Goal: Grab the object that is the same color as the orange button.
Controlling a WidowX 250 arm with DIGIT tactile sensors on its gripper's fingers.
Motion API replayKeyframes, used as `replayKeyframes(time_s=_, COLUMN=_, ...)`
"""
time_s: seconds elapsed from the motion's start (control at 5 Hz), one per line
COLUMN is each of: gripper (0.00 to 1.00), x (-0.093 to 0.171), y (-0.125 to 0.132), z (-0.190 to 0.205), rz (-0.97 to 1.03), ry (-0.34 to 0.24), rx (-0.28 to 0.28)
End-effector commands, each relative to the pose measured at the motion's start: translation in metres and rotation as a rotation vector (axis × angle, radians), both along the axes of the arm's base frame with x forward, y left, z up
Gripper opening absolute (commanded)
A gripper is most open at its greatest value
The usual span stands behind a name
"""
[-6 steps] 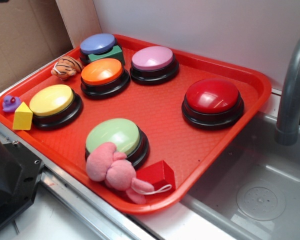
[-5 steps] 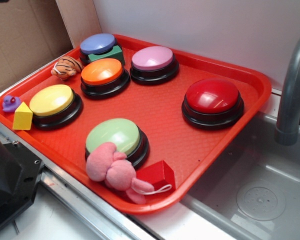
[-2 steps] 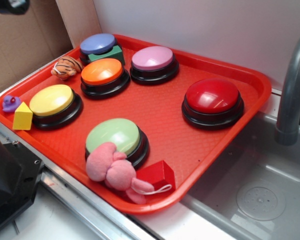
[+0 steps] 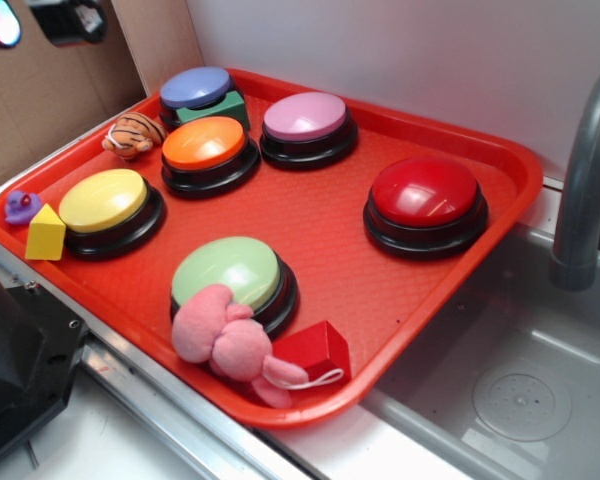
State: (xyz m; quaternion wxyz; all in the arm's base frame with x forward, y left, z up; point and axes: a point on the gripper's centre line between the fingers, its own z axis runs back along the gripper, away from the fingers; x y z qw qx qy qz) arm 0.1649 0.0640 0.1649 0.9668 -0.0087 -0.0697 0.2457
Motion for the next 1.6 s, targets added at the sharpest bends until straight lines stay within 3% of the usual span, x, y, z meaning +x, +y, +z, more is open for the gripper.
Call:
replayKeyframes(time_s=0.0, gripper=1.0, x=0.019, y=0.053, z=-0.02, rz=0.215, ry=-0.055, rx=0.112)
replayKeyframes(time_s=0.4, gripper=1.0, x=0.035, y=0.094, z=-0.065, rz=0.337, ry=-0.108, rx=0.155)
replayKeyframes(time_s=0.6, gripper=1.0, x=0.043, y=0.104, z=-0.08, rz=0.381, ry=-0.104, rx=0.176)
replayKeyframes(time_s=1.4, gripper=1.0, x=0.05, y=0.116, z=-0.131, rz=0.417, ry=-0.075, rx=0.105)
